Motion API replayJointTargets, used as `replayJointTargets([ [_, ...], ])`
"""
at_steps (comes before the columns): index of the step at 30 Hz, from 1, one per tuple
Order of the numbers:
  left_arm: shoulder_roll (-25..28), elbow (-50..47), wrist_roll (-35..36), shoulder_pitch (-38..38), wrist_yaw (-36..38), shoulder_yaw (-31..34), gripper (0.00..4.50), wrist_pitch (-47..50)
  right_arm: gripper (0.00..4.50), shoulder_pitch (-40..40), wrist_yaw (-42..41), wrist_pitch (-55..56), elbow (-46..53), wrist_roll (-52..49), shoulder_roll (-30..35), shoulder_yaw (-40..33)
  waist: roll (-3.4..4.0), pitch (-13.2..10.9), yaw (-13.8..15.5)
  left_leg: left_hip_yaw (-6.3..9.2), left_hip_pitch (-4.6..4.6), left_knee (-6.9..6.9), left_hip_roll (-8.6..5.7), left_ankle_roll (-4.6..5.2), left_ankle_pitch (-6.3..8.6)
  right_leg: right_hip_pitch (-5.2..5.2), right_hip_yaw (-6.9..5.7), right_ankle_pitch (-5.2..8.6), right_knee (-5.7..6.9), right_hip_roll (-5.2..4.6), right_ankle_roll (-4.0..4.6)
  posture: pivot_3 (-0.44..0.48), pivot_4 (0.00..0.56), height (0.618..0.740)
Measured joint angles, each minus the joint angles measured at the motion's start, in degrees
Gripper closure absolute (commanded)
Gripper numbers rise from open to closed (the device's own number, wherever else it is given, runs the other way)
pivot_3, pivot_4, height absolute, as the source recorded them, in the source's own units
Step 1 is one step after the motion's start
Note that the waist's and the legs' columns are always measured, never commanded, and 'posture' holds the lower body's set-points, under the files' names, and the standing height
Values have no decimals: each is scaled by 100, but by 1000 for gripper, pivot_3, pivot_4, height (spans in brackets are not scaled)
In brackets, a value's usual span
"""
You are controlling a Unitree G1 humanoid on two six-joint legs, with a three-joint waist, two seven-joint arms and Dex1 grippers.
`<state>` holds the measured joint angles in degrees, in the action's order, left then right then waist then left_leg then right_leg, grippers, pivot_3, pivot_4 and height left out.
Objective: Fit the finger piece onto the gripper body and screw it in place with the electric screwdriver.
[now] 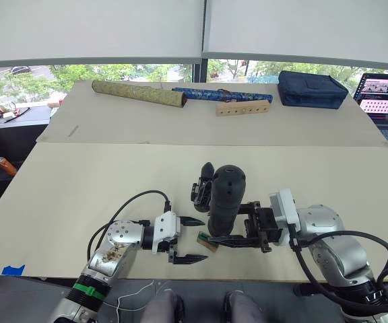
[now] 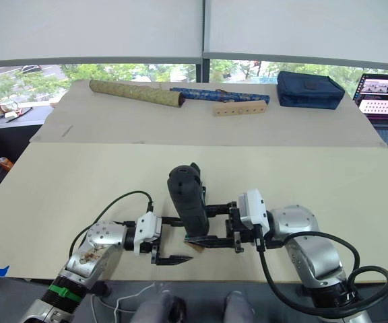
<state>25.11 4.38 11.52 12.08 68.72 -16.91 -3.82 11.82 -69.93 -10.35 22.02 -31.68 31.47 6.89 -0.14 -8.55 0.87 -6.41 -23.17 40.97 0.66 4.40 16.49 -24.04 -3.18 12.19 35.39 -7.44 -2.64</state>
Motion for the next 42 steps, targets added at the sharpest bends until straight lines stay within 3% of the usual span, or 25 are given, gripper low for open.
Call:
replayJointTargets([
  [23, 471, -139, 491, -179, 264, 331, 0, 119, 2605, 157, 66, -174, 125, -370, 32, -79, -1, -1, -47, -2, -9, -5, 6, -7, -3, -15, -4, 1, 3, 2, 2, 0, 150, 734],
  [33, 957, -926, 1469, -445, 589, 1039, 0, 500, 2605, 412, 506, -712, 575, -1011, 248, -552, -3, -3, -24, 2, -17, -5, 6, -9, -3, -14, -13, 0, -10, -5, 2, 0, 150, 734],
  [42, 1162, -1353, 2233, -397, 341, 1854, 0, 1244, 2605, 899, 773, -1136, 568, -1455, 605, -1067, -4, -5, -21, 1, -20, -5, 5, -9, -4, -13, -20, -1, -10, -4, 3, 0, 150, 734],
])
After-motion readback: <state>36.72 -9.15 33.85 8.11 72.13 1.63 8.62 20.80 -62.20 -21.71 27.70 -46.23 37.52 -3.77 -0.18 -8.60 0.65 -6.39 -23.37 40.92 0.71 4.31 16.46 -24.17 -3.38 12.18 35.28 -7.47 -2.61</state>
